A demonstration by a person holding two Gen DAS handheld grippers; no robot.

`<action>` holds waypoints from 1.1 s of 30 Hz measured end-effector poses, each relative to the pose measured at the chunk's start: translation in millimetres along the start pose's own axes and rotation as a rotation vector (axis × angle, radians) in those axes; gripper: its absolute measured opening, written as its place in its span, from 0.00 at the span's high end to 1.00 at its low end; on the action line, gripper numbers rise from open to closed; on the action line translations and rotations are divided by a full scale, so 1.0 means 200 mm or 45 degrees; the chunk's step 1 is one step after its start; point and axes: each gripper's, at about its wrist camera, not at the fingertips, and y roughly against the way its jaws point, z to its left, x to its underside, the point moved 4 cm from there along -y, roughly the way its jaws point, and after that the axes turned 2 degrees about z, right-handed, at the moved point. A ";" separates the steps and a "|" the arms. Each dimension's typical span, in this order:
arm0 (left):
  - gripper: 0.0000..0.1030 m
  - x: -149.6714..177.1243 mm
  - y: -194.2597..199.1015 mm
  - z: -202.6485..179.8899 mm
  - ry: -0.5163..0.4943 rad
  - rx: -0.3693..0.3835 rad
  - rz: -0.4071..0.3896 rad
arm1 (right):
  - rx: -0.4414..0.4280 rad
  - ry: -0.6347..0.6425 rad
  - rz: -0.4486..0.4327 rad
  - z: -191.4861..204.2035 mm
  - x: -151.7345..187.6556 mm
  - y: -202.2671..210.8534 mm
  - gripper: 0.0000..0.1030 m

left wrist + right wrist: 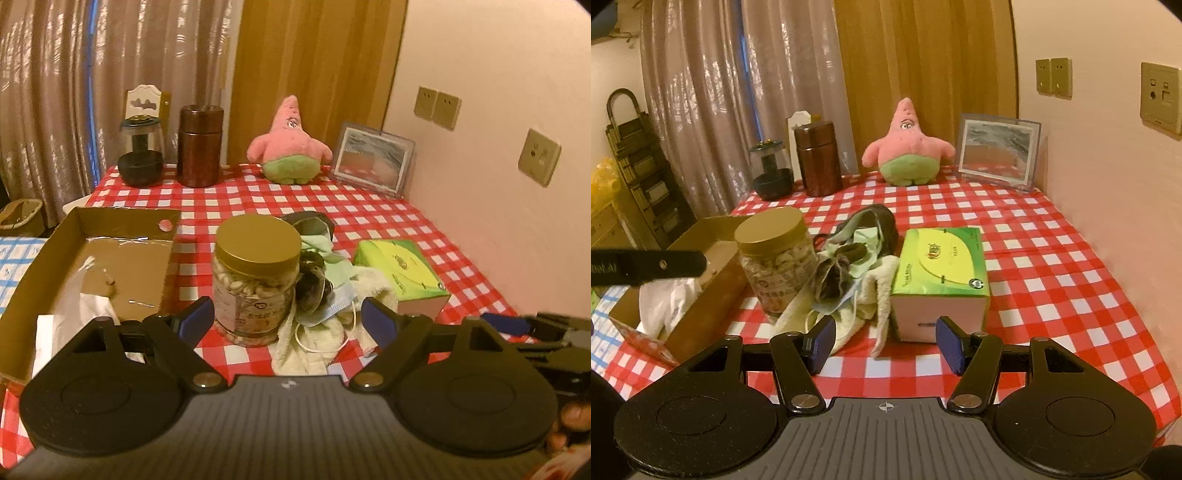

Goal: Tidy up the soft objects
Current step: 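Move both open tools back toward the cloth pile beside the nut jar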

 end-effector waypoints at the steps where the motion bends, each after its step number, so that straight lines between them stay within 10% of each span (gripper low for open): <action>1: 0.18 0.01 -0.02 -0.01 -0.011 -0.003 0.003 | 0.000 0.000 0.000 -0.01 0.00 -0.01 0.42; 33: 0.49 0.06 -0.59 -0.23 -0.146 0.018 0.084 | 0.031 0.010 0.049 -0.21 -0.05 -0.32 0.42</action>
